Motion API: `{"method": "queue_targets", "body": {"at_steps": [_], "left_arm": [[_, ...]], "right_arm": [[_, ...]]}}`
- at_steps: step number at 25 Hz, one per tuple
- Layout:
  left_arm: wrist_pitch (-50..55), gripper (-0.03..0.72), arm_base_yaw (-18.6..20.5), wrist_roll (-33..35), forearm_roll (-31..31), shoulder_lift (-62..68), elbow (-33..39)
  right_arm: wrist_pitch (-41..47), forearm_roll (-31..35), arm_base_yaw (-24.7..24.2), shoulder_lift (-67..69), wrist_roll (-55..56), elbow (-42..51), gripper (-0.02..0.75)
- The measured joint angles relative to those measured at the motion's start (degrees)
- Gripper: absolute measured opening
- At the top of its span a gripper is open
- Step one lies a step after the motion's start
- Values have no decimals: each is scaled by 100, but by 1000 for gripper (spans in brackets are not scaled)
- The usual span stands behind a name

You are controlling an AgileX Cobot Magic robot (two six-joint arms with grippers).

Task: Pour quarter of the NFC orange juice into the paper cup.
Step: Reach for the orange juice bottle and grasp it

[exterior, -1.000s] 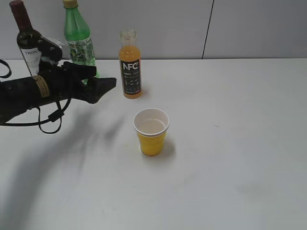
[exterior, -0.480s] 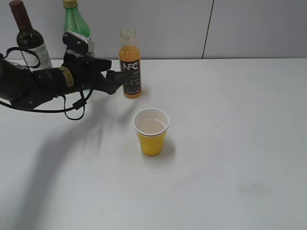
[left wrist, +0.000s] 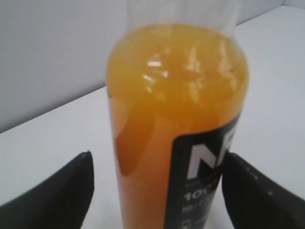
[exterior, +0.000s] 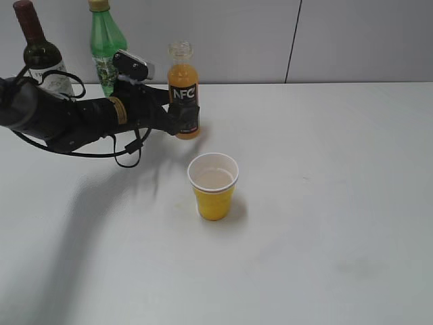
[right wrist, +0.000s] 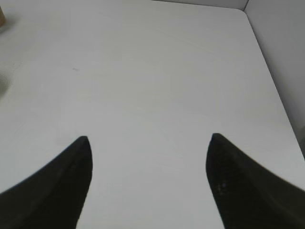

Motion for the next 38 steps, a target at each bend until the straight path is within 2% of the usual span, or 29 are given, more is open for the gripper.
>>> {"method": "queue_targets", "body": {"at_steps": [7, 15, 18, 21, 38], "left_arm": [[115, 608, -163, -200, 16, 197, -484], [207, 580, -227, -254, 12, 257, -541], [257, 531, -227, -254, 0, 261, -551], [286, 451, -227, -254, -5, 263, -551], [641, 450, -237, -254, -186, 118, -500]], "right_arm": [[0, 0, 0, 0, 0, 0, 592], [0, 0, 0, 0, 6, 0, 592], [0, 0, 0, 0, 6, 0, 592], [0, 0, 0, 0, 6, 0, 592], [0, 0, 0, 0, 6, 0, 592]]}}
